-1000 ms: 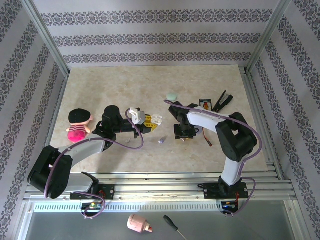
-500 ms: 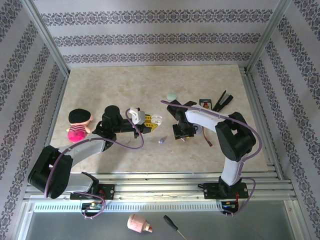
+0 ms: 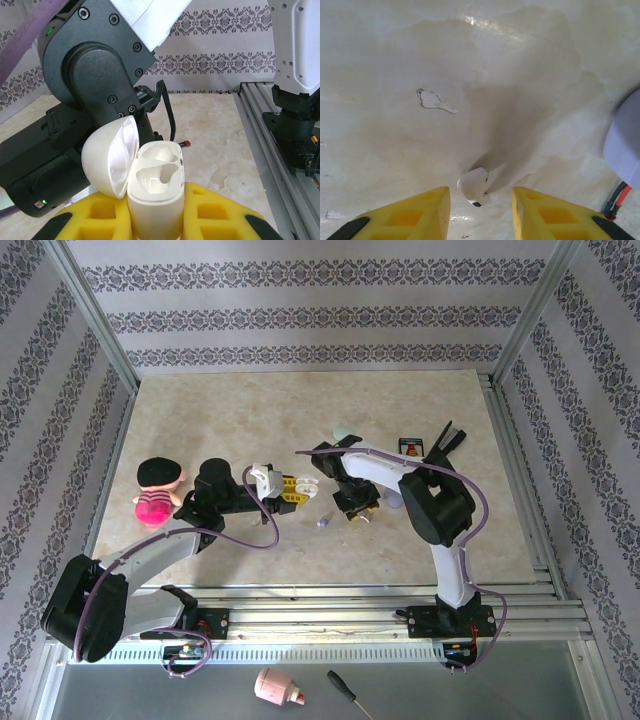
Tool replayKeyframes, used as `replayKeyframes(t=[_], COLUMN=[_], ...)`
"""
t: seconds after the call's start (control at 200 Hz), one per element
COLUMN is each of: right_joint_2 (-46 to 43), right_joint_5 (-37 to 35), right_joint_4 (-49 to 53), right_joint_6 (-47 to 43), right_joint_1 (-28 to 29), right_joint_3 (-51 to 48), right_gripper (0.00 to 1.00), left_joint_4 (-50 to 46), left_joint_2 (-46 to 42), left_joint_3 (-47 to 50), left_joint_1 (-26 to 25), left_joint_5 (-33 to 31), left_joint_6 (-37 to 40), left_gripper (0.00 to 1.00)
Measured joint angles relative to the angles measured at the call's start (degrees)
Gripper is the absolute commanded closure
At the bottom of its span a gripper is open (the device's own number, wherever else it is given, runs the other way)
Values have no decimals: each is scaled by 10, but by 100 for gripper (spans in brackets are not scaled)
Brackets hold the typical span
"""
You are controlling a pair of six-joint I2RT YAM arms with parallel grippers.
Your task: Insert wireless bluetooth earbuds into charging case
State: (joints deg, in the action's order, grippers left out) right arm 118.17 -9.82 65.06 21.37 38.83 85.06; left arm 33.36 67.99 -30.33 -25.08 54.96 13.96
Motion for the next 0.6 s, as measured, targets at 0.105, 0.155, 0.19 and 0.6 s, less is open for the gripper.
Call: replayKeyframes(t=[0.105,0.155,0.19,0.6], right_joint_2=[7,10,13,41], right_joint_5=[-7,-8,-9,-11], right_joint_4=[9,11,13,21], right_joint_6=[-5,-6,-6,-12], right_joint_1=[3,3,3,4], right_joint_3=[7,7,7,29], right_gripper=[66,66,66,70], left_joint_4=[0,0,0,1], left_joint_2=[0,0,1,27], left_joint_3=[3,4,4,4], left_joint_1=[0,0,0,0], left_joint_5=[0,0,0,1], left_joint_6=[0,0,0,0], left_gripper=[100,100,100,100])
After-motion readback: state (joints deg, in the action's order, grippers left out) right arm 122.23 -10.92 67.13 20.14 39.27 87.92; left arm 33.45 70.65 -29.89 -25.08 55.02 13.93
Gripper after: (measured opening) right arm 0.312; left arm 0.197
